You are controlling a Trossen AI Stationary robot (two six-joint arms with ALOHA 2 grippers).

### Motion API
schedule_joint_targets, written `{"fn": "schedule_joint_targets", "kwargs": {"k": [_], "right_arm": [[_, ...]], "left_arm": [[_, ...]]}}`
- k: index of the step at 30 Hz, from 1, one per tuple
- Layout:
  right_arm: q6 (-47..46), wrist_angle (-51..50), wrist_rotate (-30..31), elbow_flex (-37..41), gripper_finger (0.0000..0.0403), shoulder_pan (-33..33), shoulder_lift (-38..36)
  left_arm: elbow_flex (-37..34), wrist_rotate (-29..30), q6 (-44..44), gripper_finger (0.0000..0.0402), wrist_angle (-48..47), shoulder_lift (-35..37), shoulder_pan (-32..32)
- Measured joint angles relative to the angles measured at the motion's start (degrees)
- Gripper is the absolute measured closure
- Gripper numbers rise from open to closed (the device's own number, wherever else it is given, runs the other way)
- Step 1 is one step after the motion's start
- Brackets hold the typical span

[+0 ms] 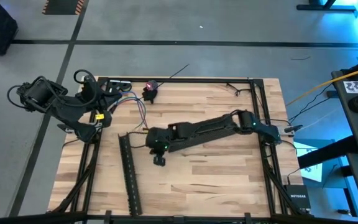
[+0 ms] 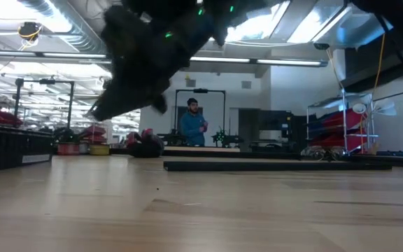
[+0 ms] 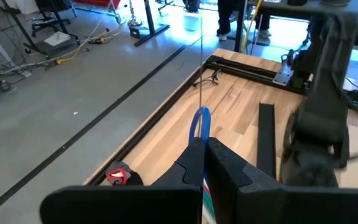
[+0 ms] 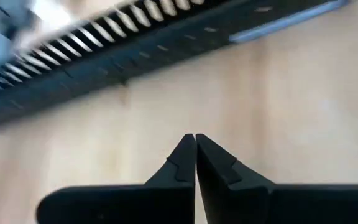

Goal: Ziptie cables
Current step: Adjust the black cable duct

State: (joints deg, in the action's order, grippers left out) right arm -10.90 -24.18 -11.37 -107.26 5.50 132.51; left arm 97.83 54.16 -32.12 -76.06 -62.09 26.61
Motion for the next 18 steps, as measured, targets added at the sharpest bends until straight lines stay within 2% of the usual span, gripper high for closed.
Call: {"fn": "schedule_joint_targets", "kwargs": {"k": [5, 7, 11, 18], "right_arm": [[11.6, -14.9, 15.0, 0.0, 0.0402, 0.2, -7.3], [13.8, -18.3, 18.5, 0.0, 0.0402, 0.5, -11.1], [15.7, -21.5, 21.1, 0.0, 0.0402, 0.5, -17.8], [15.1, -21.9, 21.9, 0.0, 0.0403, 0.6, -26.6]], "left_arm": [[-0.6, -1.0, -0.6, 0.04, -1.1, -0.7, 0.0], [-2.2, -1.1, -0.8, 0.04, -1.5, -1.3, -0.7], [-7.0, -1.1, -1.8, 0.04, -1.0, -3.4, -3.2], [-18.2, -1.0, -2.4, 0.04, 2.6, -7.8, -10.8]]}}
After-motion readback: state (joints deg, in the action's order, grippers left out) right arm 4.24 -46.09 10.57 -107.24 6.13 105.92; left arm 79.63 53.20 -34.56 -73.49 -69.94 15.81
